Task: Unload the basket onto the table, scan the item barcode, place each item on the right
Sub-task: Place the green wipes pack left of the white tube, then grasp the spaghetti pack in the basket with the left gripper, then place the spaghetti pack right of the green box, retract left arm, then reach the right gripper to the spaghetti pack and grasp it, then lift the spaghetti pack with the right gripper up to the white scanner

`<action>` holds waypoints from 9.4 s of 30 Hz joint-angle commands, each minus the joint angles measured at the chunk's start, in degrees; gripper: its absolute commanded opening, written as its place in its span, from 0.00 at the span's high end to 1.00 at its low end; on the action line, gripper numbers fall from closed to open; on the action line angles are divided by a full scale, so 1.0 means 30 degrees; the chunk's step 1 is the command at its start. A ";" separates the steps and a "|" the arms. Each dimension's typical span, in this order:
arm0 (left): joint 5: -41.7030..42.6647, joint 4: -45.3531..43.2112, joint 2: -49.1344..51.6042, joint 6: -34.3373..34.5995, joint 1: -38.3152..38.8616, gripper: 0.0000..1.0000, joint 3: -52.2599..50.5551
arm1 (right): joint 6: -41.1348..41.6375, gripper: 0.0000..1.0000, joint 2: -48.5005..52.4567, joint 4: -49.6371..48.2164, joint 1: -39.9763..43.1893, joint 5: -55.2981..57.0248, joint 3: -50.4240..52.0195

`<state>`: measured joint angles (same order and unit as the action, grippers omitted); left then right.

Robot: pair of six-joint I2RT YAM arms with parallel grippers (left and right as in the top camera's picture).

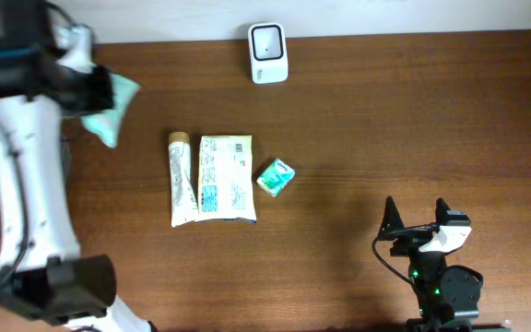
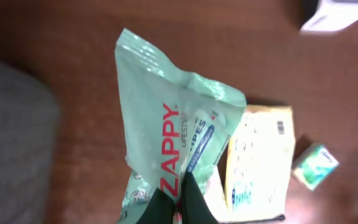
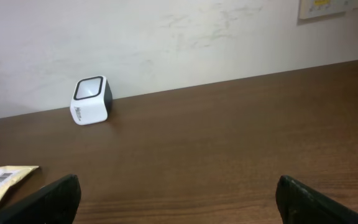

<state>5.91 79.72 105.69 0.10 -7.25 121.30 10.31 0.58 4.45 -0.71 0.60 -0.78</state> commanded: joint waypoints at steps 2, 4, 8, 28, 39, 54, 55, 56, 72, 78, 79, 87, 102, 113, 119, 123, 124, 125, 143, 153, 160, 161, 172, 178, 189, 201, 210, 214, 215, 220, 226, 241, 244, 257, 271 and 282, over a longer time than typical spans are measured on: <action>-0.1122 -0.3585 0.0248 0.2463 0.0525 1.00 -0.6054 | -0.0073 0.01 -0.0073 0.0044 -0.0138 0.0029 0.0153; -0.1224 -0.6120 0.0248 0.3271 0.0525 1.00 -0.9107 | -0.0073 0.01 -0.0073 0.0036 -0.0138 0.0029 0.0153; -0.1472 -1.0484 0.0248 0.5340 0.0525 1.00 -1.3704 | -0.0073 0.01 -0.0073 0.0044 -0.0138 0.0029 0.0153; 0.0372 -1.6356 0.0240 0.6594 0.3898 0.52 -1.9467 | -0.0073 0.01 -0.0073 0.0036 -0.0138 0.0029 0.0153; -0.3410 -1.1868 -0.4255 0.3031 0.3264 0.01 -1.3325 | -0.0073 0.01 -0.0073 0.0036 -0.0138 0.0029 0.0153; -0.8189 -1.2575 -0.6827 0.0947 -0.6841 0.01 -0.8386 | -0.0073 0.01 -0.0073 0.0036 -0.0138 0.0029 0.0153; -0.7876 -1.2633 -0.6637 0.0933 -0.7606 0.01 -0.8386 | -0.0073 0.01 -0.0073 0.0036 -0.0138 0.0029 0.0153; -0.7664 -1.2611 -0.6397 0.0933 -0.8189 0.01 -0.8386 | -0.0073 0.01 -0.0073 0.0036 -0.0138 0.0029 0.0153; -0.6186 -1.1693 0.1625 -0.7679 -1.1810 0.03 -0.8561 | -0.0073 0.01 -0.0073 0.0036 -0.0138 0.0029 0.0153; -0.6441 -1.2254 0.3534 -0.9573 -1.1868 0.05 -0.8561 | -0.0073 0.01 -0.0073 0.0036 -0.0138 0.0029 0.0153; -0.6615 -1.2473 0.3818 -0.9573 -1.1941 0.05 -0.8561 | -0.0073 0.01 -0.0073 0.0044 -0.0138 0.0029 0.0153; -0.6608 -1.3573 0.5493 -1.0848 -1.2939 0.07 -0.8561 | -0.0073 0.01 -0.0073 0.0044 -0.0138 0.0029 0.0153; -0.6171 -1.3333 0.6207 -1.0834 -1.2801 1.00 -0.8517 | -0.0073 0.01 0.0036 0.0044 -0.0138 0.0029 0.0153; -0.0590 -1.7099 -0.3570 -0.6907 -1.1351 1.00 -0.8145 | -0.0073 0.01 0.0036 0.0044 -0.0138 0.0029 0.0153; -0.0605 -1.9518 -0.9333 -0.5676 -0.8677 1.00 -0.8145 | -0.0073 0.01 0.0036 0.0044 -0.0138 0.0029 0.0153; -0.0605 -1.6742 -1.1103 -0.0087 -0.4677 1.00 -0.8145 | -0.0073 0.02 0.0036 0.0044 -0.0138 0.0029 0.0153; -0.0597 -1.5671 -1.1067 0.1239 -0.3402 1.00 -0.8167 | -0.0073 0.01 0.0036 0.0044 -0.0138 0.0029 0.0153; -0.0597 -1.4834 -1.0863 0.1996 -0.2208 1.00 -0.8240 | -0.0073 0.01 0.0036 0.0036 -0.0138 0.0029 0.0153; -0.0597 -1.4447 0.3745 1.2364 1.3493 1.00 -0.8276 | -0.0073 0.01 0.0036 0.0036 -0.0138 0.0029 0.0153; -0.0678 -1.6225 0.5195 1.2305 1.5322 0.33 -0.8269 | -0.0073 0.01 0.0036 0.0044 -0.0138 0.0029 0.0153; -0.1953 -1.4047 0.0721 0.6783 1.2976 0.01 -0.7985 | -0.0073 0.01 0.0036 0.0044 -0.0138 0.0029 0.0153; -0.1960 -1.3573 -0.0321 0.5501 1.2386 0.01 -0.7985 | -0.0073 0.01 0.0036 0.0044 -0.0138 0.0029 0.0153; -0.1960 -0.9012 -0.7344 -0.1501 0.0073 0.01 -0.7985 | -0.0073 0.01 0.0036 0.0044 -0.0138 0.0029 0.0153; -0.1894 -0.8495 -0.7344 -0.2018 -0.1406 0.01 -0.7985 | -0.0073 0.02 0.0036 0.0044 -0.0138 0.0029 0.0153; -0.1902 -0.8670 -0.7344 -0.3650 -0.1406 0.01 -0.7985 | -0.0073 0.01 0.0036 0.0044 -0.0138 0.0029 0.0153; -0.1902 -0.8670 -0.7344 -0.3650 -0.1406 0.01 -0.7985 | -0.0073 0.01 0.0036 0.0044 -0.0138 0.0029 0.0153; -0.1902 -0.8663 -0.7344 -0.3650 -0.1406 0.01 -0.7985 | -0.0073 0.01 0.0036 -0.0605 -0.0138 -0.1115 0.0153; -0.1902 -0.8663 -0.7344 -0.3650 -0.1406 0.01 -0.7985 | -0.0066 0.02 0.0342 -0.0721 -0.0138 -0.4036 -0.0466; -0.1902 -0.8663 -0.7344 -0.3643 -0.1406 0.01 -0.7985 | -0.0066 0.01 0.0678 -0.0605 -0.0138 -0.4590 -0.0933; -0.1902 -0.8663 -0.7344 -0.3643 -0.1406 0.01 -0.7985 | -0.0153 0.01 0.5107 0.2637 -0.0138 -0.6062 -0.6841; -0.1902 -0.8663 -0.7344 -0.3643 -0.1406 0.01 -0.7985 | -0.0656 0.01 1.4724 1.2109 -0.0138 -0.6433 -1.7843; -0.1902 -0.8655 -0.7344 -0.3643 -0.1406 0.01 -0.7985 | -0.1515 0.18 3.3813 1.4229 -0.0138 -1.1693 -2.2097; -0.1902 -0.8655 -0.7344 -0.3643 -0.1406 0.01 -0.7985 | -0.1501 0.25 3.5904 1.2845 -0.0160 -1.2568 -2.2097; -0.1902 -0.8663 -0.7344 -0.3650 -0.1406 0.01 -0.7985 | -0.0787 0.68 3.8978 0.9581 -0.1173 -1.2888 -2.2054; -0.1894 -0.8597 -0.7344 -0.3643 -0.1392 0.01 -0.7985 | 0.0750 0.96 3.2195 1.5708 -0.1253 -0.9253 -2.5718; -0.1902 -0.8582 -0.7344 -0.3650 -0.1392 0.01 -0.7985 | 0.2412 0.96 3.2377 1.5635 -0.4364 -0.4503 -2.8392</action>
<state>-0.21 53.93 84.12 -10.09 -11.38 97.19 16.08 98.80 55.68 -13.93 -9.15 -83.48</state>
